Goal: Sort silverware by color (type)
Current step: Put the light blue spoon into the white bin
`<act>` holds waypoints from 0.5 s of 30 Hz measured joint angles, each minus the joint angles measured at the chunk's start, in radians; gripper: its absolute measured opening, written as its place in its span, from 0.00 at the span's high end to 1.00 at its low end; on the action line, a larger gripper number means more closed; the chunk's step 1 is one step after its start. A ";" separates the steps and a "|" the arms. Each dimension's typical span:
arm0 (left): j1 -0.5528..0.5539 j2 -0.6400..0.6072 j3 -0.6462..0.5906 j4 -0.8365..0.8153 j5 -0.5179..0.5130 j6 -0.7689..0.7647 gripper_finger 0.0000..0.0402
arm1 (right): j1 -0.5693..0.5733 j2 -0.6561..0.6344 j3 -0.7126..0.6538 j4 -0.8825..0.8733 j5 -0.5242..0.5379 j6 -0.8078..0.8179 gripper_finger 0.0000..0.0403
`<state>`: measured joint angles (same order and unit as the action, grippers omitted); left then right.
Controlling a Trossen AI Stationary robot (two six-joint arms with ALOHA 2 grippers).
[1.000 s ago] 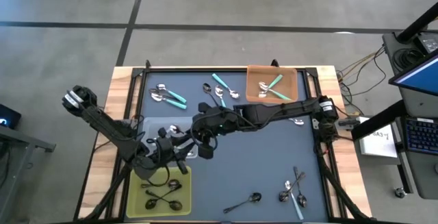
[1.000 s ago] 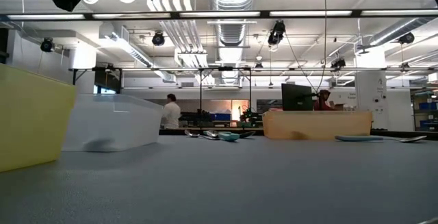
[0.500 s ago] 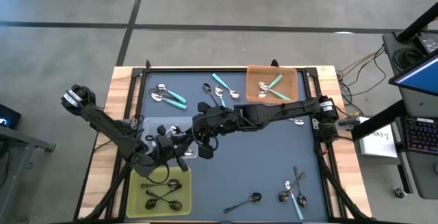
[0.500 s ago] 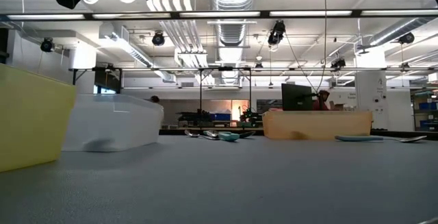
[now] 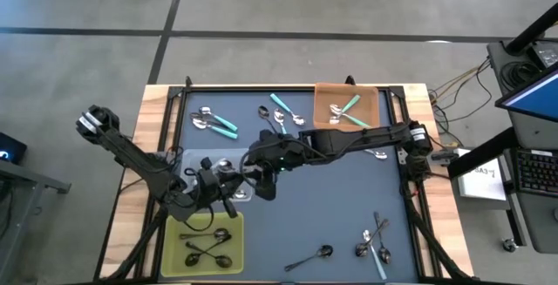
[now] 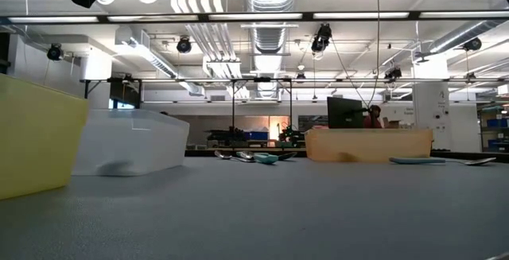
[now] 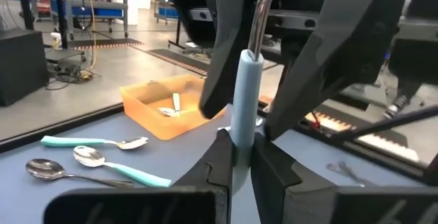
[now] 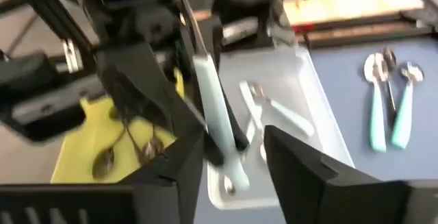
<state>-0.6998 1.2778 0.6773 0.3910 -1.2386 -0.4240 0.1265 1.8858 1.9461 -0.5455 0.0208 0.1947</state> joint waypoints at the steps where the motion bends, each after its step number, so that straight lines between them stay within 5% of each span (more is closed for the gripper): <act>1: 0.000 -0.002 0.000 -0.019 -0.001 -0.002 0.97 | 0.000 0.000 0.011 -0.046 -0.002 0.005 0.61; 7: 0.000 -0.053 0.001 -0.249 0.028 -0.126 0.97 | 0.002 -0.001 0.104 -0.281 -0.003 0.064 0.57; 15: 0.000 -0.159 0.001 -0.863 0.250 -0.549 0.97 | 0.037 -0.004 0.162 -0.499 -0.002 0.153 0.60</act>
<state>-0.7002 1.1185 0.6785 -0.4724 -0.9890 -0.9726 0.1637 1.8820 2.1077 -1.0443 0.0185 0.3475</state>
